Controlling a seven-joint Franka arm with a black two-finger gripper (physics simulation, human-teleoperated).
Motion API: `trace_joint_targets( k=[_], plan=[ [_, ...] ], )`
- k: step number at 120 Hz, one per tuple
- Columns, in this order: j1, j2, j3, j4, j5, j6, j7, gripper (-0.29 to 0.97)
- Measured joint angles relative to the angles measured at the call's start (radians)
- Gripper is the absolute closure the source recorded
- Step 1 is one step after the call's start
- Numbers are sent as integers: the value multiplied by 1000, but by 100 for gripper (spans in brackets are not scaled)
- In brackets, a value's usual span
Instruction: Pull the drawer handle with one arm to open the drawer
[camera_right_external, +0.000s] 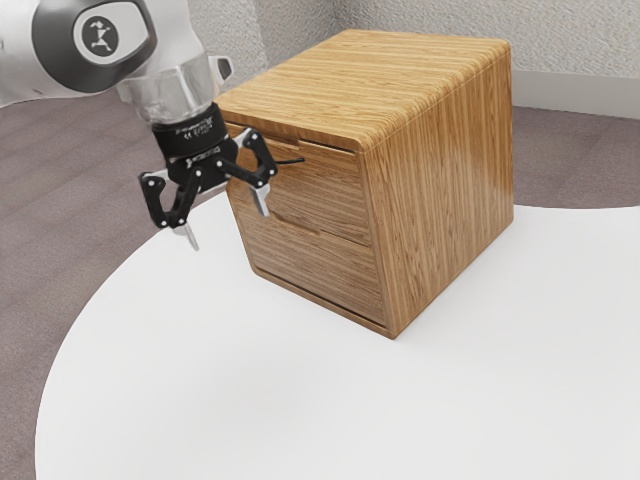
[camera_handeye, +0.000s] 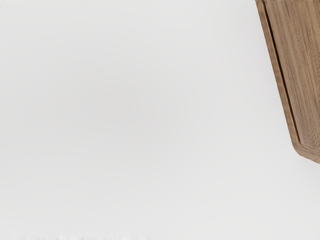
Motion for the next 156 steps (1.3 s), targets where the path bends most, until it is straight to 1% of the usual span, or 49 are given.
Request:
trace_joint_targets(
  k=[38,47,56,63,73,84,91,103,110,118,139,156],
  plan=[
    [-40,1,1,5,-1,26,-176,0],
    [-59,-21,15,85,2,8,-208,0],
    [-79,-43,29,144,20,-12,-237,0],
    [-83,-44,30,164,32,-8,-257,0],
    [-90,-13,34,171,48,25,-282,0],
    [-106,21,59,175,80,72,-302,0],
    [-92,34,78,176,90,105,-310,0],
    [-24,64,96,177,98,155,-321,0],
    [0,77,100,178,98,181,-326,0],
    [5,92,100,178,96,211,-329,0],
    [28,138,100,172,43,300,-318,1],
    [22,133,91,172,29,337,-309,2]
  ],
)
